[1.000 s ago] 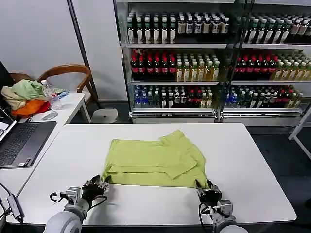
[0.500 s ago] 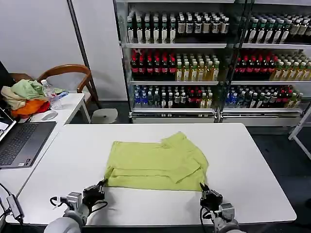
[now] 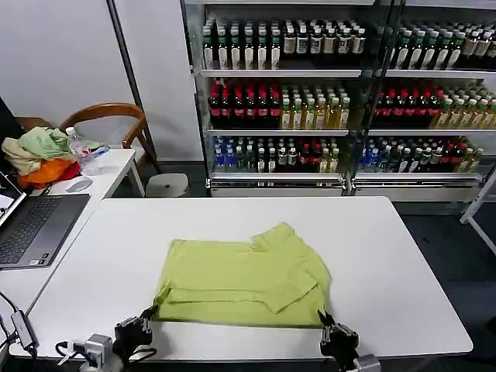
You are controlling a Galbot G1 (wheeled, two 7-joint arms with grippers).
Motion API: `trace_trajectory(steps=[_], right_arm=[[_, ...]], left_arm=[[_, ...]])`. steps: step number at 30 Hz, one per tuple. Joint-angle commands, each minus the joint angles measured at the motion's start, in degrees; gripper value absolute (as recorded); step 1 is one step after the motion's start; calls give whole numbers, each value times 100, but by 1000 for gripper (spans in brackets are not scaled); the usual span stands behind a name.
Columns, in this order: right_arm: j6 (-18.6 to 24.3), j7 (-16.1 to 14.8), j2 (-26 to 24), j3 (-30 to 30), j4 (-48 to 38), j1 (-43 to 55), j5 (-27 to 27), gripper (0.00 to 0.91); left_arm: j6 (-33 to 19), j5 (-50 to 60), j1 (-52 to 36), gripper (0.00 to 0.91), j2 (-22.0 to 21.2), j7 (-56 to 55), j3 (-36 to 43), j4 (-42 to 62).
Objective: Fold and organize the clothes.
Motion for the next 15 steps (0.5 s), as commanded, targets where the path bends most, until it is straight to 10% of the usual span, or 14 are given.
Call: trace_trajectory(steps=[1,2,3,15], right_arm=[[71,4,-69,38,199,-441,-214,0],[64,17,-57,36,161,-424,-289,71],[101,2,-55,34,140,-403,-280,907],[180,21,-436,205,1147,-268,-94,907]], left_arm=[[60,287,825,40,-23,-98,-269,-414],[239,340,791,50,-33,-172,-252,-435],[304,345,785,907,-41,-149,-249,-456],[615,-2,420,907,166,-136,-640,-1233]])
